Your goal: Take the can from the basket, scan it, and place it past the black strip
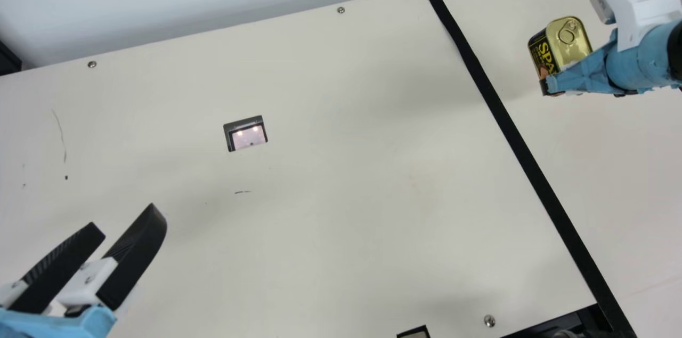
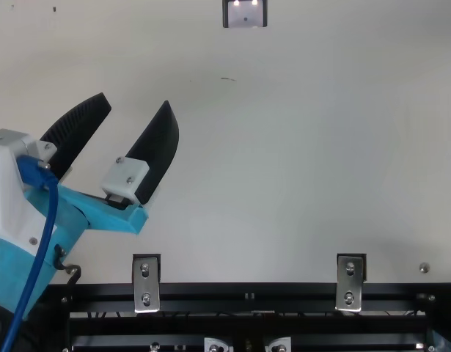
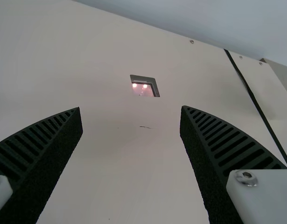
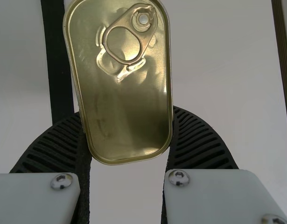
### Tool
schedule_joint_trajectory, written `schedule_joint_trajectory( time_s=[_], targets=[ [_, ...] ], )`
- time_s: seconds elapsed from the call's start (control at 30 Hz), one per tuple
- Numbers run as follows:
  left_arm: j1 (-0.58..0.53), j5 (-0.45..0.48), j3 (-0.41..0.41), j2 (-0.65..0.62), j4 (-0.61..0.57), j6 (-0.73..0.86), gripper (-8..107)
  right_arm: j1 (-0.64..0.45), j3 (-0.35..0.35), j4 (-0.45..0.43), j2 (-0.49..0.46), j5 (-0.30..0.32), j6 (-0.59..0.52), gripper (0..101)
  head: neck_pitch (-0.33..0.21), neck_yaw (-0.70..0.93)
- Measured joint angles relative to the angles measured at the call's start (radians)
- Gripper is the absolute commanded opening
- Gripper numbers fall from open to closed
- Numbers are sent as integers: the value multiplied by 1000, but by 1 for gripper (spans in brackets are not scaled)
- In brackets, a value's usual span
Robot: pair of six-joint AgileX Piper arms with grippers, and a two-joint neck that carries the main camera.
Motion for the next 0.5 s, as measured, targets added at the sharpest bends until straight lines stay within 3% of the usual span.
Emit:
schedule_joint_trajectory(
  time_s=[0.5],
  targets=[
    [0, 0, 0, 0, 0, 0, 90, 39, -14, -75, 77, -21, 76, 0, 0, 0]
  ],
)
